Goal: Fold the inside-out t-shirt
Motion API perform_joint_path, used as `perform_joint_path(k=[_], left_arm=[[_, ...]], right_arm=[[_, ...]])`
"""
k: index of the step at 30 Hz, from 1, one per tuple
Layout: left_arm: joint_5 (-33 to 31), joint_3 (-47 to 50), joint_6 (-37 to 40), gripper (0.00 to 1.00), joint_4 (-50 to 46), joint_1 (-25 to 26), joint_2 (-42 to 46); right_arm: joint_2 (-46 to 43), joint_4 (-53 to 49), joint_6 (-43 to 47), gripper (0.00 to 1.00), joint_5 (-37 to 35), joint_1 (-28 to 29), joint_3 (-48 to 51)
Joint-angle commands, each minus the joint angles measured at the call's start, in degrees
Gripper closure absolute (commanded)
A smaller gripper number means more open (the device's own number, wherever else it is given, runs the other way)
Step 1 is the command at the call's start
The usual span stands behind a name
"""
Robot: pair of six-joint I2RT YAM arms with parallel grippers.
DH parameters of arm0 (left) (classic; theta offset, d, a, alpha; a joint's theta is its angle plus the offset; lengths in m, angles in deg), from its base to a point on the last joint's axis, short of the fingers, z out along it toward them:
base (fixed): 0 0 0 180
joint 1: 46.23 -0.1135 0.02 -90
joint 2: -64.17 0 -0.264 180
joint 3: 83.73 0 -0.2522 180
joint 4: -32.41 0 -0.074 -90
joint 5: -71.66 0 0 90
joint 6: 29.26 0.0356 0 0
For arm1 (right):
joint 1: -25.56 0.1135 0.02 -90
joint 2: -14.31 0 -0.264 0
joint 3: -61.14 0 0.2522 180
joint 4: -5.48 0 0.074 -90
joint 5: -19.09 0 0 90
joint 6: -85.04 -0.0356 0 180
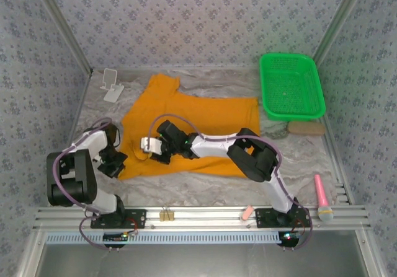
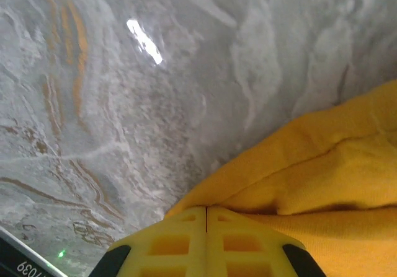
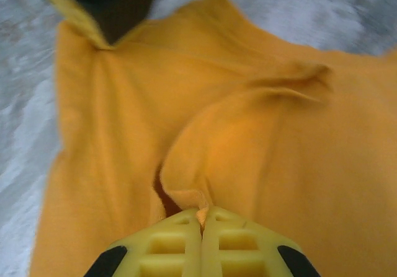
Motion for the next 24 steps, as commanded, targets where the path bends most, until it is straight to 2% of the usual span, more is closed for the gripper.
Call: perform_joint_path(k=[1, 5, 6, 7, 8, 11, 14, 15, 17, 20, 22, 23, 24], left_arm=[[-2.32, 0.47, 1.83, 1.00, -0.48, -2.50, 2.98], [-4.09, -1.08, 4.29, 1.00, -1.68, -5.42, 5.43], [-3.81, -1.82, 5.05, 1.00, -2.16, -6.43, 5.52], [-3.13, -2.32, 5.87, 0.94, -2.33, -7.36, 5.48], [-2.32, -3.06, 6.60, 0.90, -2.54, -8.11, 5.36], [-0.97, -4.98, 7.72, 0.82, -3.99, -8.78, 5.41], [1.14, -5.89, 8.66, 0.65, -6.30, -8.68, 7.94], [2.78, -5.54, 8.82, 0.62, -6.35, -8.49, 9.49], [4.34, -5.11, 8.55, 0.59, -6.50, -6.68, 12.11], [1.33, -6.83, 7.57, 0.51, -6.88, 2.53, 13.55], [-1.55, -7.77, 6.33, 0.46, -7.51, 8.14, 12.31], [-2.09, -7.60, 5.24, 0.46, -8.06, 9.28, 11.69], [-2.24, -6.62, 4.30, 0.46, -7.95, 10.14, 11.19]], right_arm=[[-2.91, 3.02, -12.95, 1.00, -4.97, -3.14, 0.49], [-1.11, 3.28, -22.49, 1.00, -11.09, -5.46, 2.13], [-0.72, 3.36, -24.66, 0.95, -12.24, -5.82, 2.45], [-0.83, 3.85, -25.98, 0.85, -12.98, -5.97, 2.88], [-1.45, 4.56, -25.84, 0.80, -12.77, -5.97, 3.64], [-6.15, 6.87, -23.59, 0.78, -15.61, -5.10, 6.60], [-12.05, 7.45, -23.79, 0.51, -17.37, -5.35, 10.28], [-14.52, 6.23, -23.02, 0.48, -17.72, -5.39, 11.71], [-20.17, 2.82, -20.59, 0.47, -20.12, -5.63, 16.39], [-28.39, -11.13, -24.78, 0.41, -26.86, -8.08, 19.13], [-33.35, -20.59, -30.47, 0.40, -26.95, -11.20, 19.92], [-35.33, -24.62, -34.02, 0.40, -28.16, -12.49, 20.38], [-37.51, -29.88, -41.50, 0.39, -31.08, -13.86, 20.65]])
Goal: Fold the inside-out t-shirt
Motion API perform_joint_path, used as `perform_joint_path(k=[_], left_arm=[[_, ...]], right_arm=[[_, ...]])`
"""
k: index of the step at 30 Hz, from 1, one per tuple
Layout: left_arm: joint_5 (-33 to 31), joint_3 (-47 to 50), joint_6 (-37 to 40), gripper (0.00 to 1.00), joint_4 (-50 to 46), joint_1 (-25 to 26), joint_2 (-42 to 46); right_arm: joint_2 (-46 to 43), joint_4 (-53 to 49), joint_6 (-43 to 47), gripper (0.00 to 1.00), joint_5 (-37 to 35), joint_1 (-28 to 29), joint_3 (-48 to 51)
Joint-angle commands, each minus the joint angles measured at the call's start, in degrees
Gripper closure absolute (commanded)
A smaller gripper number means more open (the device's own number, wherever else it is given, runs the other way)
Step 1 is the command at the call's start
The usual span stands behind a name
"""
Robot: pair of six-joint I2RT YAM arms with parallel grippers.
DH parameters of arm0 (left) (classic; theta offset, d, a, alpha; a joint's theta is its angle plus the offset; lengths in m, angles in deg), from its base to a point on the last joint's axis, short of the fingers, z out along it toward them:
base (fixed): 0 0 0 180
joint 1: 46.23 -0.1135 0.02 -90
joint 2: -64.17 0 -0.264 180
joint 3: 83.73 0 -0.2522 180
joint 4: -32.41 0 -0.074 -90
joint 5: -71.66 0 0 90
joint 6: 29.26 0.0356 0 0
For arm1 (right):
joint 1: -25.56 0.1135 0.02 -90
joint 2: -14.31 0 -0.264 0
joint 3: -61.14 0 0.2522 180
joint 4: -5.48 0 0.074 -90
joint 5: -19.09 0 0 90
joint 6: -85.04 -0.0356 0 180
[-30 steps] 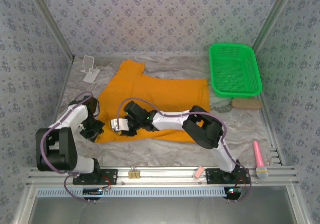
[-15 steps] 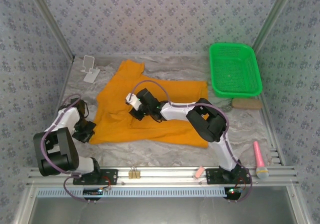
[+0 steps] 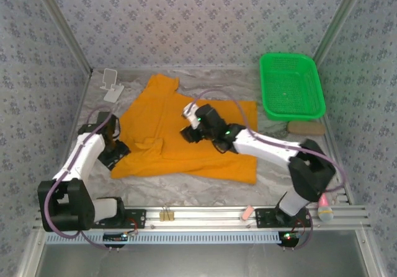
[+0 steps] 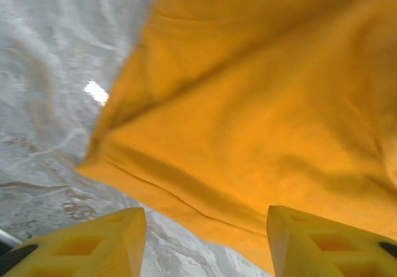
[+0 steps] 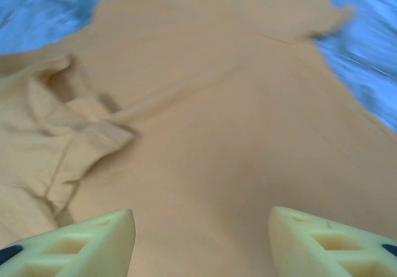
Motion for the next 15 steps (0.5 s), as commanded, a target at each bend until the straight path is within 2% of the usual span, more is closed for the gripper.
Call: perform_joint_path(k=[1, 2, 4, 7, 9, 12, 15], left_arm=[[-2.60, 1.56, -3.02, 0.45, -2.70, 2.22, -1.31], [-2.34, 3.20, -3.45, 0.44, -2.09, 2.33, -1.31], [-2.04, 6.40, -3.51, 0.42, -1.16, 2.36, -1.39], [-4.25, 8.87, -3.42, 0.39, -0.73, 2.25, -2.13], [-6.23, 9.52, -3.33, 0.32, 1.03, 2.12, -3.73], [-6.55, 8.04, -2.18, 0.32, 2.73, 0.76, -9.03], [-5.37, 5.65, -0.84, 0.41, 3.85, 0.26, -13.60]], right_arm=[[-5.68, -26.03, -21.34, 0.39, -9.47, -4.66, 1.55], [-6.95, -31.81, -27.53, 0.39, -9.96, -5.99, 1.53], [-11.98, -37.25, -38.50, 0.41, -10.98, -6.80, 5.82], [-20.74, -39.38, -54.60, 0.41, -8.10, -6.49, 15.06], [-24.45, -38.62, -62.53, 0.40, -4.21, -6.66, 20.71], [-25.34, -38.03, -68.53, 0.37, 0.78, -5.88, 26.52], [-24.53, -38.66, -71.76, 0.34, 1.02, -4.13, 27.65]])
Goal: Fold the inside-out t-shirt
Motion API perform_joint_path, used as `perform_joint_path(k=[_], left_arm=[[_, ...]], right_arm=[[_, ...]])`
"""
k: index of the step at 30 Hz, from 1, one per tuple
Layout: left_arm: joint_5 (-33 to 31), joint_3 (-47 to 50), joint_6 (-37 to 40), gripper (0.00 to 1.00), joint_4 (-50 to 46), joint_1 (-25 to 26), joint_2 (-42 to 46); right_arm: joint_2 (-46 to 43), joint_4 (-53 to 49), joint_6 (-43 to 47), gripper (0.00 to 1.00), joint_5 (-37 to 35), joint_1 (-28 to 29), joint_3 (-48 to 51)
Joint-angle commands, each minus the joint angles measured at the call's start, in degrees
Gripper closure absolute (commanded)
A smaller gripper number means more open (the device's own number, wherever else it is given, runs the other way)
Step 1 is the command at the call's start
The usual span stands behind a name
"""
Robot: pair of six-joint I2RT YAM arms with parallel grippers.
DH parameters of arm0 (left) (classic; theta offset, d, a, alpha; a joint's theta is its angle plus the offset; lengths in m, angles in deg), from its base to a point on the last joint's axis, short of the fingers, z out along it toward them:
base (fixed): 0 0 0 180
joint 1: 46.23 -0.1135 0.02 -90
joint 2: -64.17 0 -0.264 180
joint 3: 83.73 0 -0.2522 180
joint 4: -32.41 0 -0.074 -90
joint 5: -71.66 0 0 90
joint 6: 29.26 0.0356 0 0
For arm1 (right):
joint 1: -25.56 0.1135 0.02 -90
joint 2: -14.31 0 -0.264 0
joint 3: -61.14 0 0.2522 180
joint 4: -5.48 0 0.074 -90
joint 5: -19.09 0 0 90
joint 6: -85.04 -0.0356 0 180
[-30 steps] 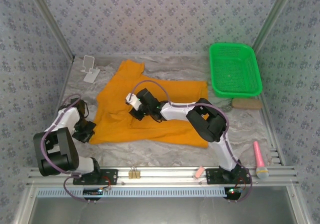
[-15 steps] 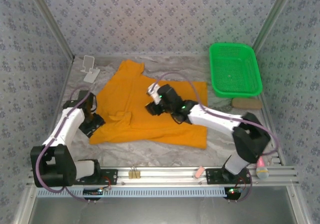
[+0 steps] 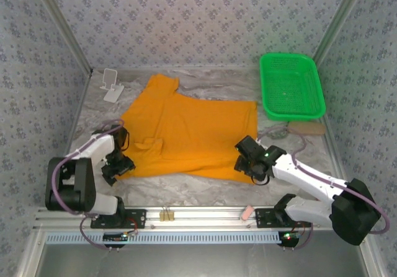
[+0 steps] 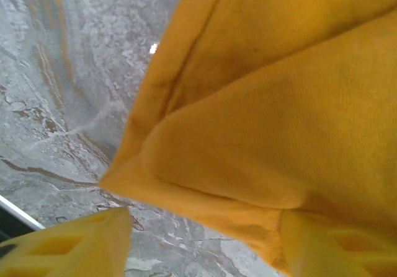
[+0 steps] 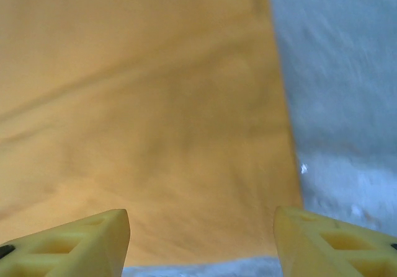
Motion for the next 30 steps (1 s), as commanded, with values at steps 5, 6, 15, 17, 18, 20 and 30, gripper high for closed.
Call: perform_joint_path(k=[5, 6, 15, 17, 18, 20, 30], left_arm=[[1.06, -2.83, 1.32, 0.65, 2.61, -1.30, -5.34], [1.86, -2.55, 1.06, 0.65, 2.53, -1.29, -5.19], [4.49, -5.92, 2.45, 0.40, -6.29, -1.24, 4.99], [2.97, -9.20, 4.95, 0.37, -8.32, -1.29, 7.25], [1.45, -11.25, 6.03, 0.36, -9.77, -1.29, 7.87], [-1.19, -13.62, 7.47, 0.35, -10.67, -1.07, 8.38], [4.76, -8.92, 8.01, 0.41, -4.62, -4.08, 1.90]], right_arm=[[2.58, 2.79, -10.52, 0.43, 4.22, -3.06, 3.35], [2.96, 3.14, -10.64, 0.49, 3.44, -3.54, 3.91], [2.25, -0.85, -4.65, 0.85, -0.56, -10.88, 7.25], [1.67, -2.55, -1.06, 0.86, -1.69, -14.70, 6.57], [1.35, -1.64, 1.66, 0.86, -1.82, -17.02, 6.11], [2.11, -3.49, 5.58, 0.80, -4.00, -19.55, 3.50], [8.81, 12.59, 51.19, 0.51, -0.66, -5.54, -17.51]])
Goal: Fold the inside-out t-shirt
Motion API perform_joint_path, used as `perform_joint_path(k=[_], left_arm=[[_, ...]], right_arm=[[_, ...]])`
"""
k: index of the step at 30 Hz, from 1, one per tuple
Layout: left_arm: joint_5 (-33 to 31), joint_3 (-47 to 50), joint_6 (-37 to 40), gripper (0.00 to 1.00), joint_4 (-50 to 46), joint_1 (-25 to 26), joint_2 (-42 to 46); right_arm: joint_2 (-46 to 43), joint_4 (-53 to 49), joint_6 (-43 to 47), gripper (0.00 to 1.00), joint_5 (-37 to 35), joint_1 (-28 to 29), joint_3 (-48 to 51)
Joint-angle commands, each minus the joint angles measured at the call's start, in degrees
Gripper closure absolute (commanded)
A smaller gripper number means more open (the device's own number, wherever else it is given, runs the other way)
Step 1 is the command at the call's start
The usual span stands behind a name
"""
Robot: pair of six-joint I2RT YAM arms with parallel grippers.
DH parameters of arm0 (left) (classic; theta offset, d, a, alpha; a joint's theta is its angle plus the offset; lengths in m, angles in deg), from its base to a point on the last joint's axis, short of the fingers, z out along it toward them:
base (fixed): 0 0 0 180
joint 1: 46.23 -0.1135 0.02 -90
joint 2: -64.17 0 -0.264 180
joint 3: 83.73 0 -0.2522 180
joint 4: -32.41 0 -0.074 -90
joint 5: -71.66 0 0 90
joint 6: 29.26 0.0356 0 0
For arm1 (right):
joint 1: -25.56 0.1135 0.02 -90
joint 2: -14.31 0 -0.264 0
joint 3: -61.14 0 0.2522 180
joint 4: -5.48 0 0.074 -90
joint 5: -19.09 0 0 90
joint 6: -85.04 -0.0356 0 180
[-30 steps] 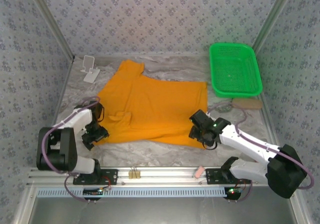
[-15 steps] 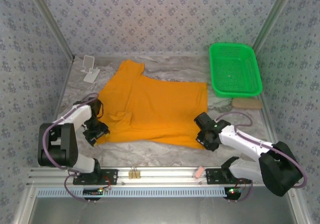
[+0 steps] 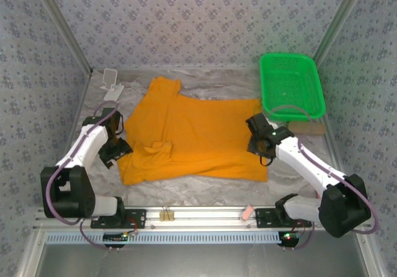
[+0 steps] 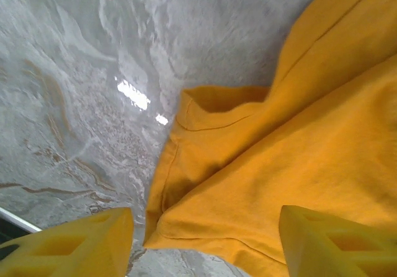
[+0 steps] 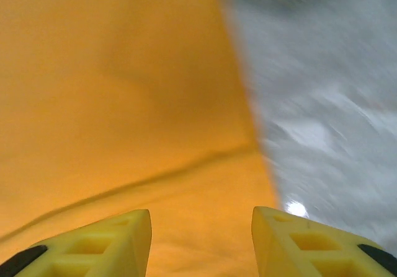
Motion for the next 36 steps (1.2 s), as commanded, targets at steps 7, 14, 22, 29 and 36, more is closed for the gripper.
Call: perform_joint_path(k=[7, 14, 22, 29, 36], left_arm=[[6.03, 3.97, 0.43, 0.52, 5.25, -10.57, -9.78], [4.72, 4.98, -1.39, 0.52, 6.42, -11.27, -12.48], [4.43, 6.92, -1.75, 0.52, 6.85, -13.36, -10.46], [4.48, 7.62, -1.11, 0.53, 6.73, -15.45, -10.64], [4.26, 8.08, -1.02, 0.53, 6.11, -16.71, -9.77]], right_arm=[[28.09, 27.58, 58.58, 0.36, 35.46, 24.74, -23.63], [56.05, 22.53, 55.67, 0.20, 41.99, 25.48, -54.09], [71.84, 15.19, 48.88, 0.24, 40.75, 24.82, -69.26], [74.47, 14.64, 46.45, 0.69, 42.30, 25.29, -71.52], [69.79, 15.95, 43.69, 1.00, 44.40, 24.62, -70.10]])
